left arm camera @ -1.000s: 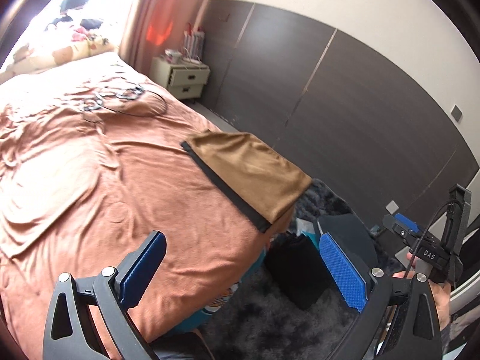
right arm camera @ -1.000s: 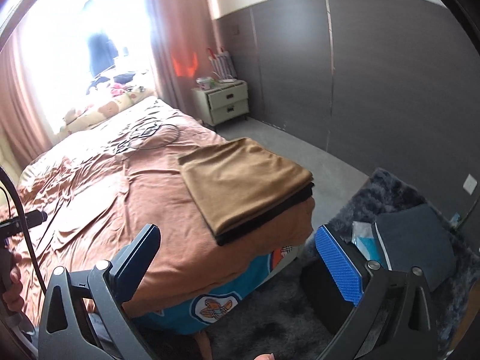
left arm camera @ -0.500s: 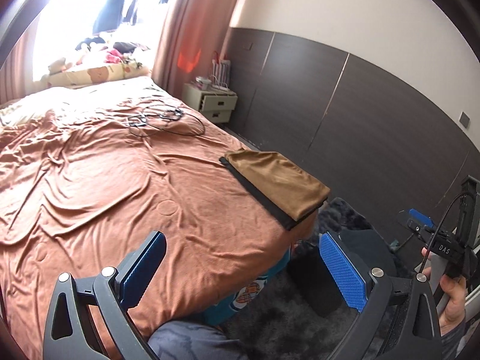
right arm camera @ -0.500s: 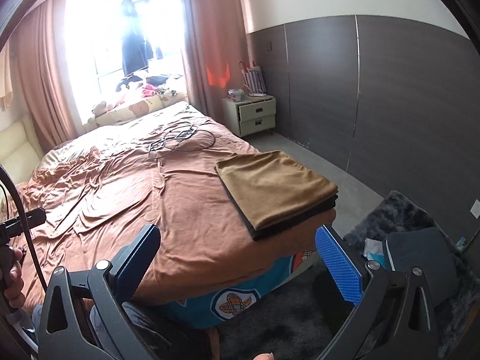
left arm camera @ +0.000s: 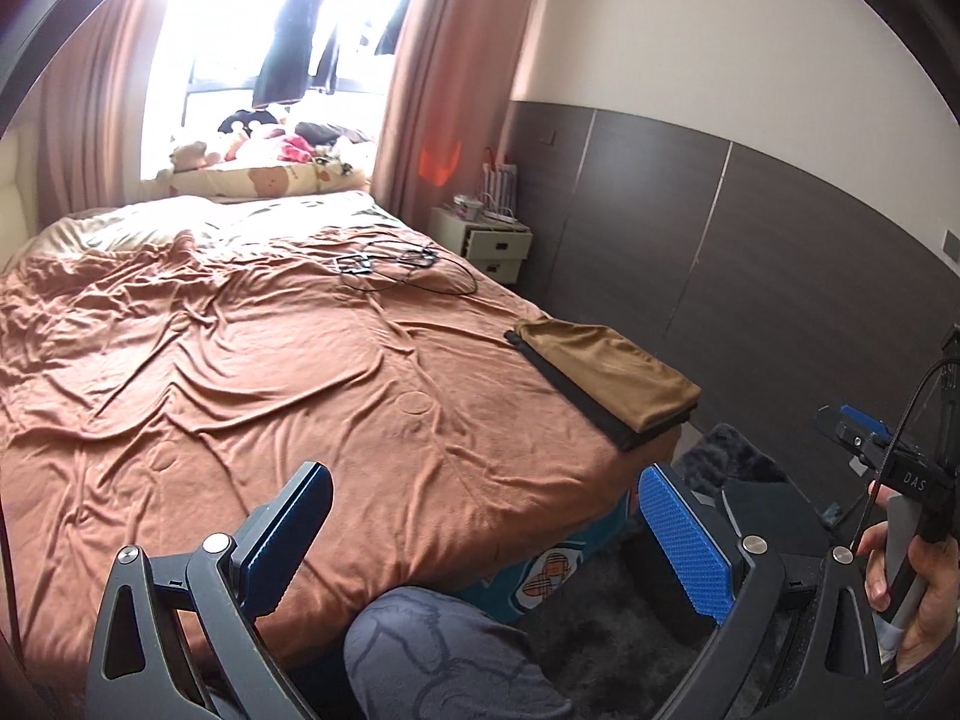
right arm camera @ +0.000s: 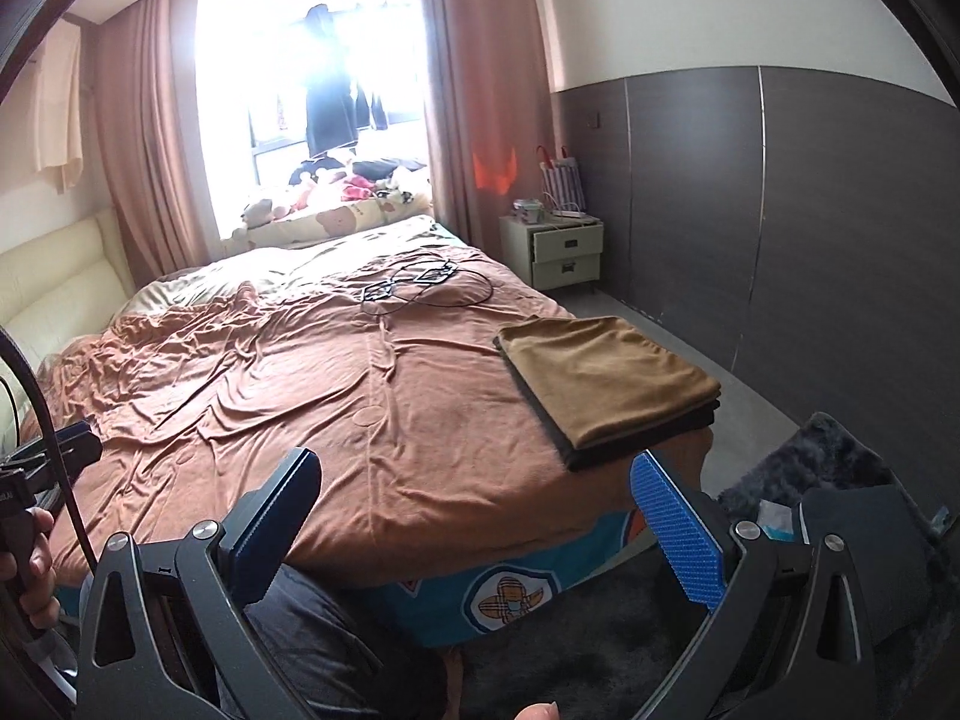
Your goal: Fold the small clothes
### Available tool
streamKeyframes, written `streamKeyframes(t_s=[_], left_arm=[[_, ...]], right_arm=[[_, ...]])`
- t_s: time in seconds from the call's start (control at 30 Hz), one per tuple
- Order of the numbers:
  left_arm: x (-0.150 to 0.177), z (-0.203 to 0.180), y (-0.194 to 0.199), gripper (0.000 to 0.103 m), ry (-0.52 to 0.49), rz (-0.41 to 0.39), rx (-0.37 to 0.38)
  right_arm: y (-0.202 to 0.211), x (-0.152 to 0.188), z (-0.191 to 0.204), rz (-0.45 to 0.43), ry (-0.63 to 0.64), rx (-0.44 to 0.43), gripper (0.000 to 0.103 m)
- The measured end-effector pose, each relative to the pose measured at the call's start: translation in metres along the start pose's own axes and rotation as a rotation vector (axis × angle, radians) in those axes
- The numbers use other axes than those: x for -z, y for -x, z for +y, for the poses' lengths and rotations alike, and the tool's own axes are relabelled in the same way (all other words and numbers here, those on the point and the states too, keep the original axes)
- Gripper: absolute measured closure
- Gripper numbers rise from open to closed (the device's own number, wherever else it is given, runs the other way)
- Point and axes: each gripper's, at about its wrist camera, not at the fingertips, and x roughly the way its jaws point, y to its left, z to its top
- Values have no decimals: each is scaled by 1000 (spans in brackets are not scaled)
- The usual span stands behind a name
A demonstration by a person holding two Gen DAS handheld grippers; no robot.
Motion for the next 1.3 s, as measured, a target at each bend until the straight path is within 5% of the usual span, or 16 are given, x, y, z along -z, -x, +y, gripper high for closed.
streamKeyframes(t_s=[0.73, 1.3], left_arm=[[49, -2, 85, 0, -66, -134, -117], [98, 13, 116, 0, -44, -178, -187]], right_arm=[[55, 51, 19, -81, -4, -62, 0], [63, 94, 38, -85, 53, -52, 0]])
